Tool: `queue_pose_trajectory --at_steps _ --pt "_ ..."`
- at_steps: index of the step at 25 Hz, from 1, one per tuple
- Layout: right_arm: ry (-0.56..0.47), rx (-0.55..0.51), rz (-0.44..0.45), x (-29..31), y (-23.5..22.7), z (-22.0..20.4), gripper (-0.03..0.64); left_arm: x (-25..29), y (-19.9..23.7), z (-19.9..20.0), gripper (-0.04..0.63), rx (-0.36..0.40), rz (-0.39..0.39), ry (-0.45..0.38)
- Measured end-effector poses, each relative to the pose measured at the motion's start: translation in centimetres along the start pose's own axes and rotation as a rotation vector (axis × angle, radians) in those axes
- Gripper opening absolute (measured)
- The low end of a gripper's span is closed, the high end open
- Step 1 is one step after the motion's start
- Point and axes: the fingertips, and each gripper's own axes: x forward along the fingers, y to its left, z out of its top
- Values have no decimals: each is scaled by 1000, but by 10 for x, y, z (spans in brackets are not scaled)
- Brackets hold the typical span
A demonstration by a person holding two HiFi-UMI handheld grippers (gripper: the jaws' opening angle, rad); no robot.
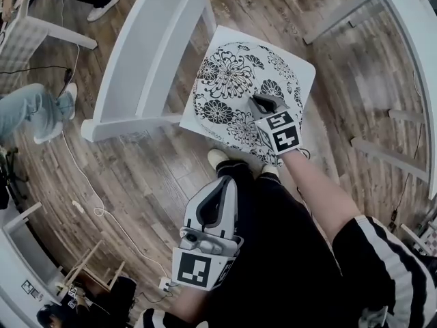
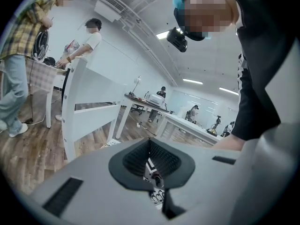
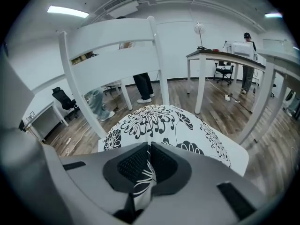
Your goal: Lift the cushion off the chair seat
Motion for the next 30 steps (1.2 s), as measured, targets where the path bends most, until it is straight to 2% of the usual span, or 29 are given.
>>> queue_pose_trajectory --at_steps 14,24,30 --pt "-115 15 10 -65 -3 29 34 -5 -38 8 2 43 -25 -30" --pt "-179 5 14 -112 5 69 34 -9 -51 57 2 92 -35 -120" --pt "-227 4 19 -138 9 90 34 -19 -61 68 2 113 -30 -141"
